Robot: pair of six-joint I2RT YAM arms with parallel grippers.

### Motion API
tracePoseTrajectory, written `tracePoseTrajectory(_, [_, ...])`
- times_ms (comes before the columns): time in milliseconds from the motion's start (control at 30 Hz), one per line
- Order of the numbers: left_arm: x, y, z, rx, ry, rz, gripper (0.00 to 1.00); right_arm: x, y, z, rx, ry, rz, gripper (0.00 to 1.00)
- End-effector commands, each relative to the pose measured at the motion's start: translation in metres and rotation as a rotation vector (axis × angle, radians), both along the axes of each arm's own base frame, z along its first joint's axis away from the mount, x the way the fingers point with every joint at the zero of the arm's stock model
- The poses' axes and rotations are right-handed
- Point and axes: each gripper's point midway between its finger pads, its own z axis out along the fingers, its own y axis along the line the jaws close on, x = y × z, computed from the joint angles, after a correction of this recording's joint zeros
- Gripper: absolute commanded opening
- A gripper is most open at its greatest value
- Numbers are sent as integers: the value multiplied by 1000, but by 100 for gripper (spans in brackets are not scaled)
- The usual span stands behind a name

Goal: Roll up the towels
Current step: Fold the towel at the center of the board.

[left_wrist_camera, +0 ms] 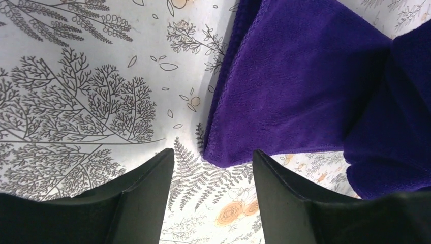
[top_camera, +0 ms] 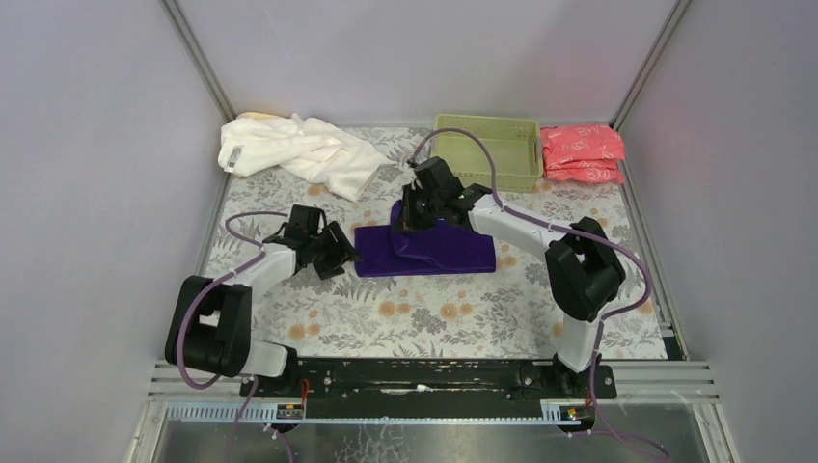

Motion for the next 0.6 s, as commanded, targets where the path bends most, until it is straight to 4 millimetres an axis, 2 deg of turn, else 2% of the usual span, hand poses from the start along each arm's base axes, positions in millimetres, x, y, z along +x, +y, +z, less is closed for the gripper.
tracePoseTrajectory(0, [13, -10, -2, -35, -49, 6, 54, 8, 33, 20, 100, -39, 18, 0])
tracePoseTrajectory(300, [4, -16, -24, -12, -1, -11, 29, 0, 68, 13, 157, -22, 74, 1])
tracePoseTrajectory(567, [-1, -15, -28, 1, 7, -15, 25, -6, 88, -5, 182, 20, 94, 1])
